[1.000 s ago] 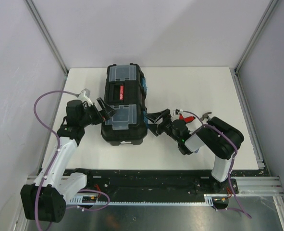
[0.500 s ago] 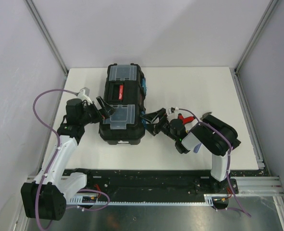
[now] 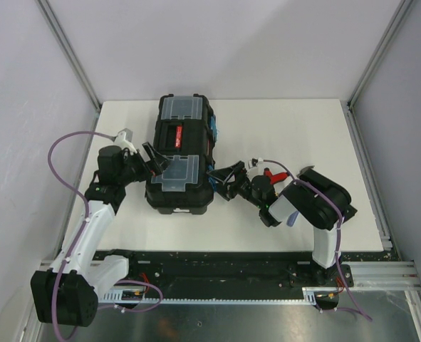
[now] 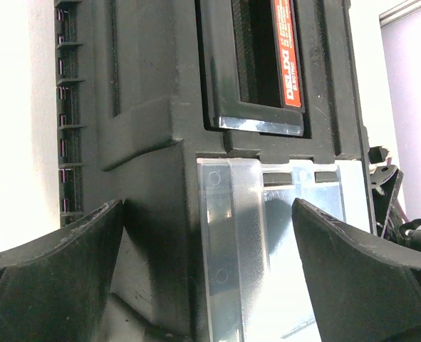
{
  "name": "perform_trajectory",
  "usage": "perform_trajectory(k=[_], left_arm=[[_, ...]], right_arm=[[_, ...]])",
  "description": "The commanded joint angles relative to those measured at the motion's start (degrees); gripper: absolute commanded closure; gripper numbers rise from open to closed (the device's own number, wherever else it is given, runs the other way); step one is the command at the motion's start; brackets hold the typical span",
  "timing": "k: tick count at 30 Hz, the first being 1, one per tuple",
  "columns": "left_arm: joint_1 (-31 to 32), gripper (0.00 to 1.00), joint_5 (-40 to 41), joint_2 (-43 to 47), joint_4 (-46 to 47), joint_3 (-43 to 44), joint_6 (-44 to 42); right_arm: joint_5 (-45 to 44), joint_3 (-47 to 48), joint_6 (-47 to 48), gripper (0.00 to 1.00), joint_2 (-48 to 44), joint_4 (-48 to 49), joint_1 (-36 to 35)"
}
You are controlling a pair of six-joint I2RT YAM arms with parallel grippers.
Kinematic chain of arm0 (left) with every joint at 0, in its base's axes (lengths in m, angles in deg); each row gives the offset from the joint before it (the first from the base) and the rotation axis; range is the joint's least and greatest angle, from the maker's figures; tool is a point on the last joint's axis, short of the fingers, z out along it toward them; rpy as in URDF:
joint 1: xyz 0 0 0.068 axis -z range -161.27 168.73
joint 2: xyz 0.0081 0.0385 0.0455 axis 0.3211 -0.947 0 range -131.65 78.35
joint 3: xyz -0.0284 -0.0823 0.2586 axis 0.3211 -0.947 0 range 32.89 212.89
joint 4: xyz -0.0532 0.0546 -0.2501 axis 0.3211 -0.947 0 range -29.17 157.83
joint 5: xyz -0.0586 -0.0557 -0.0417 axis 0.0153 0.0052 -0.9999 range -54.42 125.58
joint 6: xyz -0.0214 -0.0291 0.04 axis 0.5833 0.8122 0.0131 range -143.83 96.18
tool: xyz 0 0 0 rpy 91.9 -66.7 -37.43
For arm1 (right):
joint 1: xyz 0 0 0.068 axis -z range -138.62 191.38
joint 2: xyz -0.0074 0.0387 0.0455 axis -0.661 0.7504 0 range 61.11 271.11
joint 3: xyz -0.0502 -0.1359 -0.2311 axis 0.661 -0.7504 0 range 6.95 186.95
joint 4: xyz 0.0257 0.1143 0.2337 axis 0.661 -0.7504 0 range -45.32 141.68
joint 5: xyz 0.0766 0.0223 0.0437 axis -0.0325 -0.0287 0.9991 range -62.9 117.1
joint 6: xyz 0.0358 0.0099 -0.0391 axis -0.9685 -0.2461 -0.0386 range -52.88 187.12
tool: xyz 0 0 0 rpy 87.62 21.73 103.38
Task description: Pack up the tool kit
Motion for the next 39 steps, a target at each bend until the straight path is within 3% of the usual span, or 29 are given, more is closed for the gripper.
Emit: perform_trajectory(k=[1, 5, 14, 22, 30, 39], left_arm=[[4.33, 0.03, -4.80, -3.39, -9.01, -3.44, -2.45], [4.88, 0.03, -3.72, -3.53, -8.97, -3.98, -2.50], [5.77, 0.04, -1.00, -4.18, -9.57, -4.64, -3.07], [6.33, 0.05, 2.08, -4.27, -10.41, -5.03, -3.80], [12.62, 0.05, 13.15, -6.30, -13.89, -4.30, -6.60], [19.08, 0.10, 18.95, -16.67, -18.69, -2.50, -4.53]], right_arm=[[10.84, 2.37, 5.61, 0.80, -1.50, 17.09, -3.49], [9.94, 1.43, 5.63, 0.87, -3.06, 15.08, -2.92], [8.12, 1.26, 10.70, 0.98, -10.32, 0.32, -2.69], [5.57, 1.26, 13.67, 0.98, -14.73, -10.46, -2.70], [3.21, 1.98, 14.04, 0.98, -16.66, -19.45, -3.12], [1.11, 2.49, 14.50, 0.99, -19.42, -30.69, -2.57]])
